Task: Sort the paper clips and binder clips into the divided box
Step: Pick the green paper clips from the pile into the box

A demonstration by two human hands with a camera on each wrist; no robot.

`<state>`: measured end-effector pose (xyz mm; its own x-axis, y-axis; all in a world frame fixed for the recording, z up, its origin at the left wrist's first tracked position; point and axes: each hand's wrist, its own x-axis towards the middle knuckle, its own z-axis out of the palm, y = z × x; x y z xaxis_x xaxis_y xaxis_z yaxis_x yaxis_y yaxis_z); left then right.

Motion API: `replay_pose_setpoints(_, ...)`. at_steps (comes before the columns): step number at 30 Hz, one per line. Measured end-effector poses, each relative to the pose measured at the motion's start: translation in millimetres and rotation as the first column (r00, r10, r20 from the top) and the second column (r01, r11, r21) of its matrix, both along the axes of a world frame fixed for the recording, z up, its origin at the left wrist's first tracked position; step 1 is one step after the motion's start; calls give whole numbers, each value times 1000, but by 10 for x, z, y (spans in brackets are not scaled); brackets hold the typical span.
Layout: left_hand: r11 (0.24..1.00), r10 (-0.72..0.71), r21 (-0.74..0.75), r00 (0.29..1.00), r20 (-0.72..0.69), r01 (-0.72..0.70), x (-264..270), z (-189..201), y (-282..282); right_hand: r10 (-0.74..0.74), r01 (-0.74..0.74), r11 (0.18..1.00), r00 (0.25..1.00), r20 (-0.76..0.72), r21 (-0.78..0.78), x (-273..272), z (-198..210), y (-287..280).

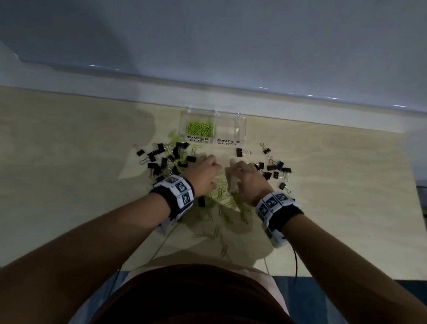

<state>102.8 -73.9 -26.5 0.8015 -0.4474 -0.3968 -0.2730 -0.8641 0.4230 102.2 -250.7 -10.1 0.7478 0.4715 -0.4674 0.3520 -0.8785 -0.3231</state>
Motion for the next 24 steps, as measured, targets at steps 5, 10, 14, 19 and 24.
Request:
replay_pose_setpoints(5, 987, -156, 51, 987, 42, 154, -255, -145, -87, 69, -69, 997, 998, 0, 32, -305, -166, -114)
replay_pose_setpoints(10, 971, -238, 49, 970, 53, 236, -400, -230, -123, -128, 128, 992, 992, -11, -12, -441, -203, -325)
replay_pose_setpoints(14, 996, -82, -32, 997, -9, 82, -355, -212, -183, -163, 163, 986, 986, -16, -21, -479, -196, -180)
replay_pose_setpoints(19, 997, 24, -70, 995, -92, -30, -268, -183, -204, -210, 214, 973, 976, -52, 90, -402, -226, -36)
replay_pose_setpoints(24, 997, 53, -52, 997, -52, -56, -137, -131, -148, -237, 239, 965, 971, -32, 104, -290, -268, 2)
